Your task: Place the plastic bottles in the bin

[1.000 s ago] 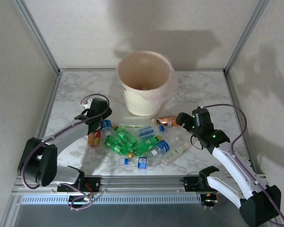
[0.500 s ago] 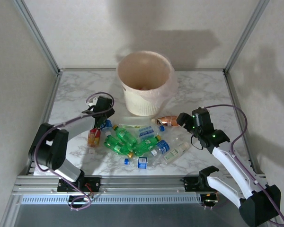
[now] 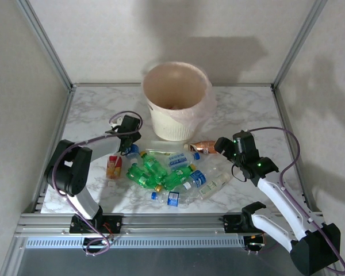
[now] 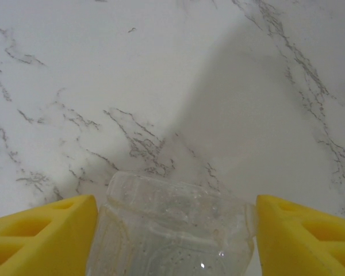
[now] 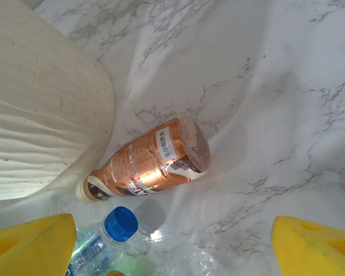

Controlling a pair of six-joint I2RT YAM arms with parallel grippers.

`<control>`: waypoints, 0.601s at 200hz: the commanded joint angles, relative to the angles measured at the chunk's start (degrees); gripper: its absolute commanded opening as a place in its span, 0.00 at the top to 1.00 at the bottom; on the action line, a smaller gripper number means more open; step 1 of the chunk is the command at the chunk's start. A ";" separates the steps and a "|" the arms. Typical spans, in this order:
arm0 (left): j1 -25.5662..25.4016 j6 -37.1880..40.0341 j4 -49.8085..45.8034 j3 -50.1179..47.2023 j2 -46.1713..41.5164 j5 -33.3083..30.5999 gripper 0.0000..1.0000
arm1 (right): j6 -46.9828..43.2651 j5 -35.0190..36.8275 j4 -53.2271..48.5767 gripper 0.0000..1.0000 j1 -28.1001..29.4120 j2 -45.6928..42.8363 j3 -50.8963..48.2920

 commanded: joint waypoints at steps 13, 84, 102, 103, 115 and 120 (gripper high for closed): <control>0.60 1.39 -0.84 1.61 3.11 1.16 0.30 | 0.31 1.35 -0.43 0.11 -0.34 0.21 1.27; 0.57 1.98 -1.06 1.37 2.69 1.57 0.23 | 0.18 1.40 -0.92 0.09 -0.48 0.53 2.23; 0.58 2.39 -1.23 1.35 2.68 1.32 0.24 | 0.23 1.21 -0.70 0.09 -0.43 0.54 2.24; 0.59 2.40 -1.23 1.35 2.73 1.31 0.24 | 0.23 1.21 -0.70 0.09 -0.41 0.54 2.24; 0.69 2.67 -1.39 1.51 2.84 1.30 0.28 | 0.25 1.12 -0.61 0.10 -0.43 0.70 2.30; 0.73 2.77 -1.41 1.60 2.88 1.33 0.29 | 0.30 1.12 -0.61 0.10 -0.48 0.66 2.32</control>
